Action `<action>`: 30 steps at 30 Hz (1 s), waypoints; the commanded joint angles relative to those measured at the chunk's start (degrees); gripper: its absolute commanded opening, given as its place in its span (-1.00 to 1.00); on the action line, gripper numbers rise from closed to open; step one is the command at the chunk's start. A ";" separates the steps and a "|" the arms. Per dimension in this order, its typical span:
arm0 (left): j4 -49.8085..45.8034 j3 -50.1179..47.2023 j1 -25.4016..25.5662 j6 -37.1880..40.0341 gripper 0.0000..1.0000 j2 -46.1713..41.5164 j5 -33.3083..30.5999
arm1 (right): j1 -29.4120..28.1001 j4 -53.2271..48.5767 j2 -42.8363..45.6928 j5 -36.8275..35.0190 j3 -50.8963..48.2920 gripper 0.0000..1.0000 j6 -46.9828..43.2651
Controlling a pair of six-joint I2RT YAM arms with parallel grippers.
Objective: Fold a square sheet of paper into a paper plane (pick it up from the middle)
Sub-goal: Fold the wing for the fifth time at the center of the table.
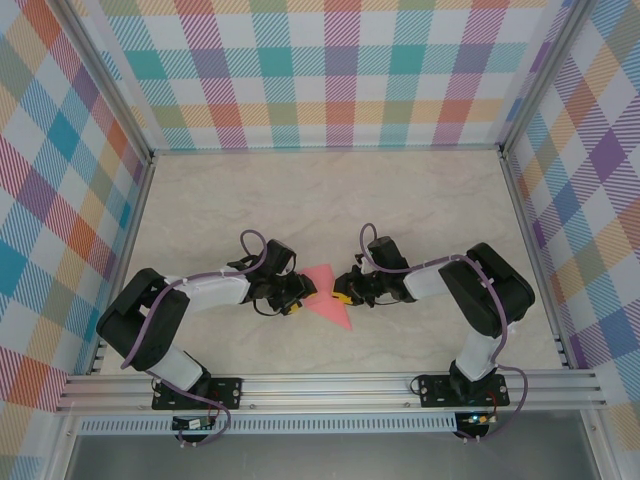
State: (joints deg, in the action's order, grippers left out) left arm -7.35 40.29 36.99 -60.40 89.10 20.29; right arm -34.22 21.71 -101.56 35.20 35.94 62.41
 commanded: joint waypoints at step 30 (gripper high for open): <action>0.28 0.04 3.35 -0.07 0.02 0.46 -1.49 | 0.07 -3.21 -6.12 -7.08 -2.18 -0.66 1.22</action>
State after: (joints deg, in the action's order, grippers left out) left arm -8.01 40.38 40.01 -60.25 88.49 19.25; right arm -33.45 23.46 -102.19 36.99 35.62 64.16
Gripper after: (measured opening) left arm 0.511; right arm 0.170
